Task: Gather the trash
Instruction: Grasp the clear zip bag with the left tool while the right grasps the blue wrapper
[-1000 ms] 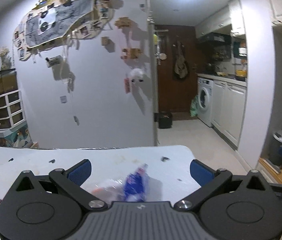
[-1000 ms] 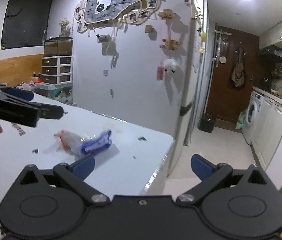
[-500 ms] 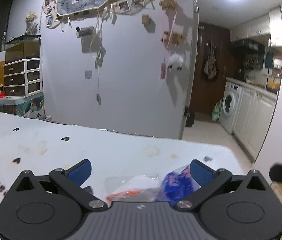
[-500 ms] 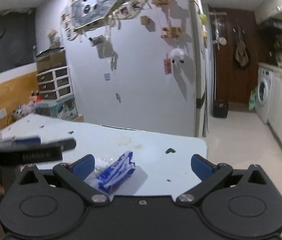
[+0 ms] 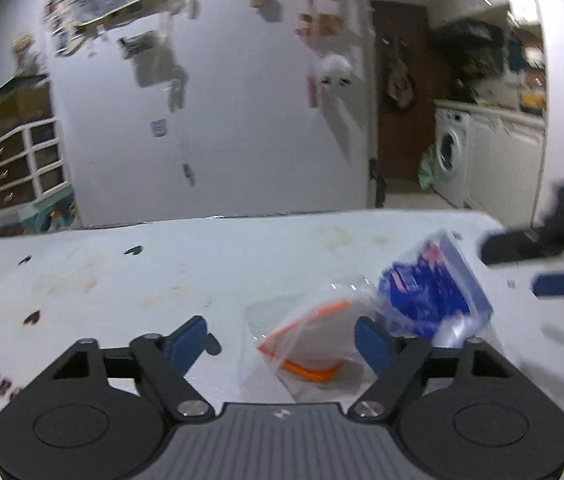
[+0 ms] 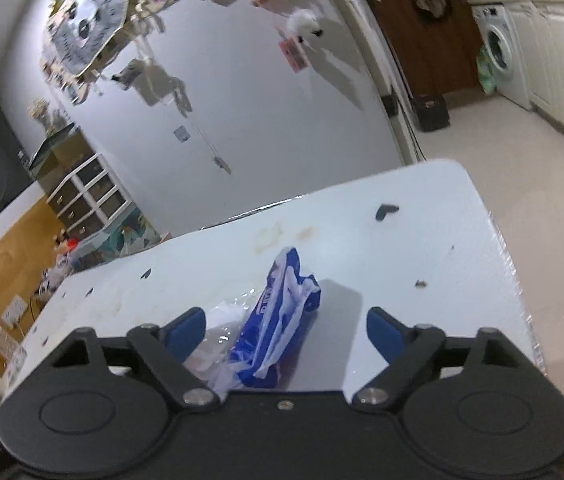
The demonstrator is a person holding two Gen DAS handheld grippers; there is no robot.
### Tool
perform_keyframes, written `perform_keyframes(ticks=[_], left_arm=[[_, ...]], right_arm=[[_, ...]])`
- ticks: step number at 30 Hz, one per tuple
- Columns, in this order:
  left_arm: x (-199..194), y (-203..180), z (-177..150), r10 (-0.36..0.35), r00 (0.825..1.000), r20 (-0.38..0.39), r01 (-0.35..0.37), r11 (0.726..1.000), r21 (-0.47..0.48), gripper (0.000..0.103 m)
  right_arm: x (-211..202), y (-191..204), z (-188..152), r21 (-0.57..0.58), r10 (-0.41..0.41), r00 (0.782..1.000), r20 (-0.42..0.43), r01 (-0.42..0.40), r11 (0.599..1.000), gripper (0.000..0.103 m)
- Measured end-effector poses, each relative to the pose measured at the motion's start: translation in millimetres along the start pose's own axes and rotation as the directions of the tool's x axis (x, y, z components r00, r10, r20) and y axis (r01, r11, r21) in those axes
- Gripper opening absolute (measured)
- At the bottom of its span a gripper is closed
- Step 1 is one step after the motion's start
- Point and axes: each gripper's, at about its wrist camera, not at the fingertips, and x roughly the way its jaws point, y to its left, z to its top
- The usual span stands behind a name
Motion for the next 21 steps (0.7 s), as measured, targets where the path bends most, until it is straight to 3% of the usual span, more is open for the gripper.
perform_keyframes(ticks=[3, 7, 12, 16, 20, 21], left_arm=[[6.5, -6.3, -3.8, -0.016, 1.000, -0.004, 0.016, 0.999, 0.032, 0.065], [17.0, -9.4, -11.0, -0.010, 1.000, -0.004, 0.011, 0.995, 0.102, 0.061], [24.3, -4.8, -9.8, -0.011, 0.999, 0.044, 0.006, 0.994, 0.105, 0.055], [32.0, -9.3, -6.0, -0.073, 0.997, 0.032, 0.069, 0.990, 0.127, 0.048], [38.7, -11.5, -4.3, -0.054, 0.998, 0.013, 0.053, 0.992, 0.119, 0.022], [38.7, -10.9, -4.6, -0.051, 0.999, 0.014, 0.049, 0.992, 0.114, 0.022]], right_arm=[[12.4, -2.4, -5.1, 0.066, -0.004, 1.000, 0.004, 0.004, 0.998, 0.084], [25.9, -2.2, -10.5, 0.106, -0.006, 1.000, 0.011, 0.005, 0.994, 0.084], [42.9, -2.0, -22.1, 0.160, -0.006, 1.000, -0.001, 0.006, 0.987, 0.079], [46.7, 5.3, -30.3, 0.118, -0.031, 0.999, 0.034, 0.027, 0.993, 0.075], [51.3, 9.2, -31.7, 0.099, -0.027, 0.999, 0.027, 0.024, 0.995, 0.057], [52.3, 9.6, -31.6, 0.095, -0.023, 0.999, 0.024, 0.021, 0.995, 0.054]])
